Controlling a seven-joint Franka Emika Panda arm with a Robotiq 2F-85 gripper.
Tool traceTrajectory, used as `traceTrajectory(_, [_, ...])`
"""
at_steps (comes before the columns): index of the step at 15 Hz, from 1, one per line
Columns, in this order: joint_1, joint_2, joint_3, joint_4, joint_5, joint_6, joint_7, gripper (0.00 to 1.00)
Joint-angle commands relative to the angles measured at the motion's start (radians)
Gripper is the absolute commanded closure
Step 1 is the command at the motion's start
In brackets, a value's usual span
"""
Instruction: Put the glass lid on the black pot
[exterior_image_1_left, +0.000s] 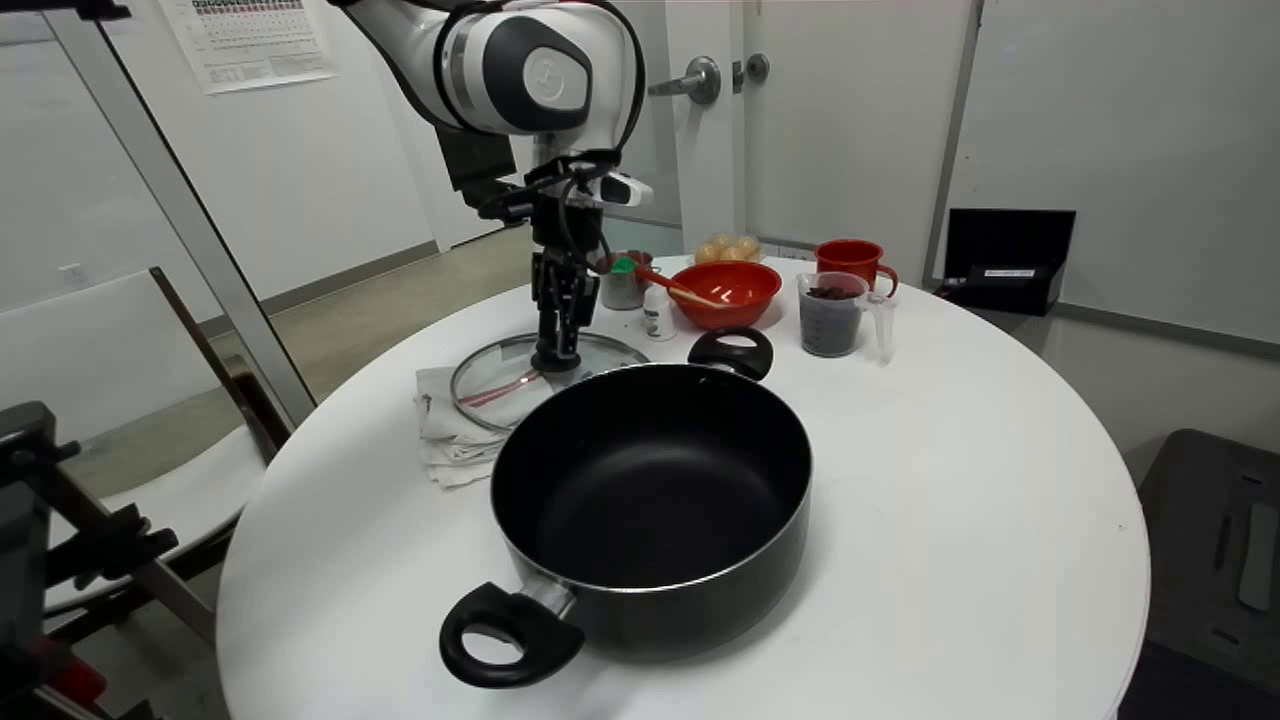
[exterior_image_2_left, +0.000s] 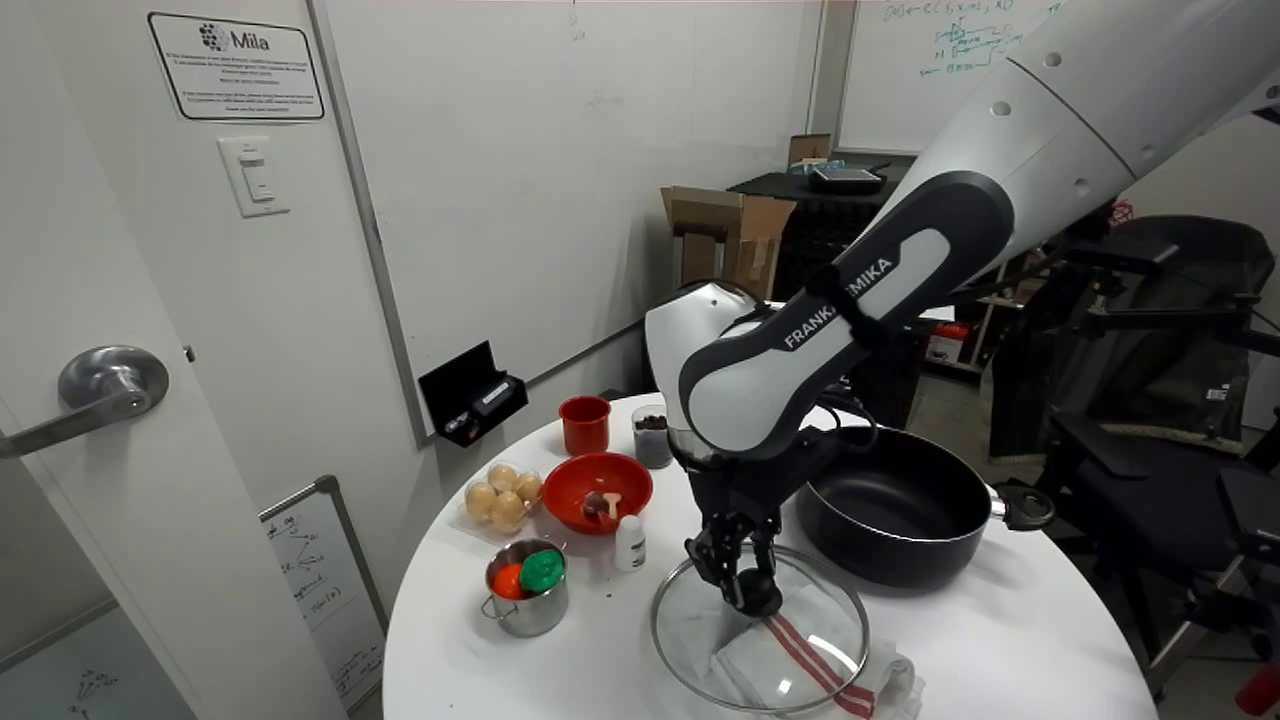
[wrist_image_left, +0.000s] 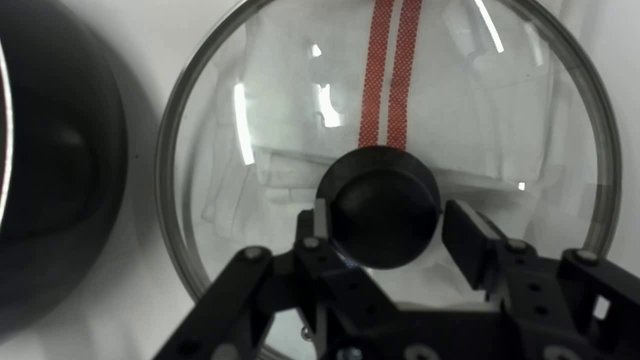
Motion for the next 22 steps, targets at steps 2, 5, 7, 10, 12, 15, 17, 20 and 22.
traceTrajectory(2, [-0.019, 0.023, 0.011, 0.052, 0.026, -0.039, -0.004, 0.75])
traceTrajectory(5, [-0.023, 0.002, 0.011, 0.031, 0.030, -0.025, -0.002, 0.75])
traceTrajectory(7, [-0.018, -0.031, 0.009, -0.005, 0.027, -0.006, -0.004, 0.75])
traceTrajectory(10, [-0.011, -0.091, 0.009, -0.066, 0.020, 0.029, -0.011, 0.75])
traceTrajectory(12, [-0.006, -0.135, 0.010, -0.109, 0.017, 0.056, -0.014, 0.75])
traceTrajectory(15, [0.003, -0.202, 0.008, -0.178, 0.012, 0.100, -0.012, 0.75])
traceTrajectory(17, [0.010, -0.248, 0.001, -0.227, 0.006, 0.131, -0.003, 0.75])
traceTrajectory(20, [0.006, -0.313, -0.011, -0.297, 0.010, 0.176, 0.016, 0.75])
traceTrajectory(22, [0.004, -0.352, -0.026, -0.340, 0.010, 0.205, 0.033, 0.75])
